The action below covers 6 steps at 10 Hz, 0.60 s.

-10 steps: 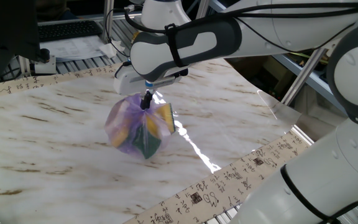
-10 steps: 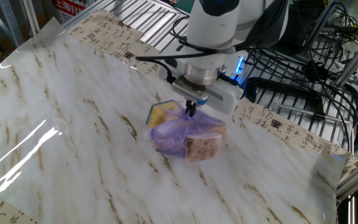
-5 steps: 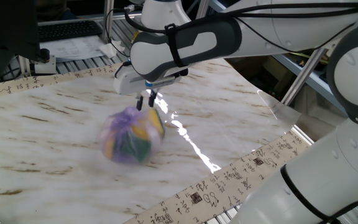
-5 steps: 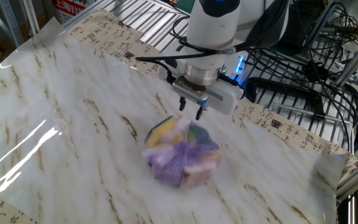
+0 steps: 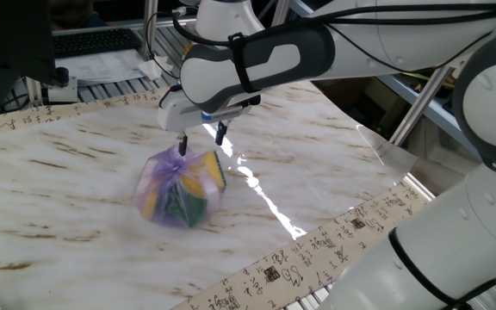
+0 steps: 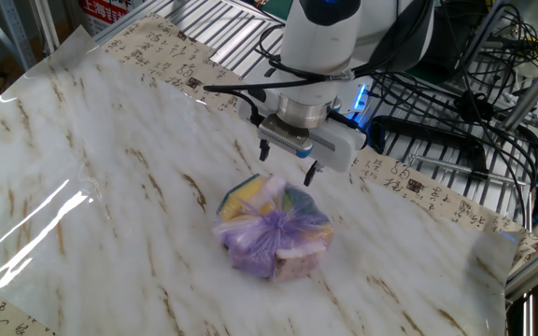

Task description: Pick up a bag of things

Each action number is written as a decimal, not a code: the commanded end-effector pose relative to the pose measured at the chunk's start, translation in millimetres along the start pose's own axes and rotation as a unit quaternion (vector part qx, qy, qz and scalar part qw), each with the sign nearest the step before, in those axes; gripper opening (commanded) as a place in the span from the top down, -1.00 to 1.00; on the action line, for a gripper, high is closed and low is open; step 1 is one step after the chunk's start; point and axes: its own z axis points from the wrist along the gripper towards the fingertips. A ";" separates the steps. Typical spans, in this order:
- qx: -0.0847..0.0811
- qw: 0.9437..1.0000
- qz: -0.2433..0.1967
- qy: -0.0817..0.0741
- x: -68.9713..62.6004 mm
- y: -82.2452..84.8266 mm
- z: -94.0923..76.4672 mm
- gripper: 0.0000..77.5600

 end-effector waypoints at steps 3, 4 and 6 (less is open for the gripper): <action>0.000 1.000 0.000 0.003 -0.8 0.0 -1.2 -1.00; -0.011 1.000 0.012 0.004 -0.8 0.0 -1.2 -1.00; -0.050 0.997 0.066 0.003 -0.8 0.0 -1.2 -1.00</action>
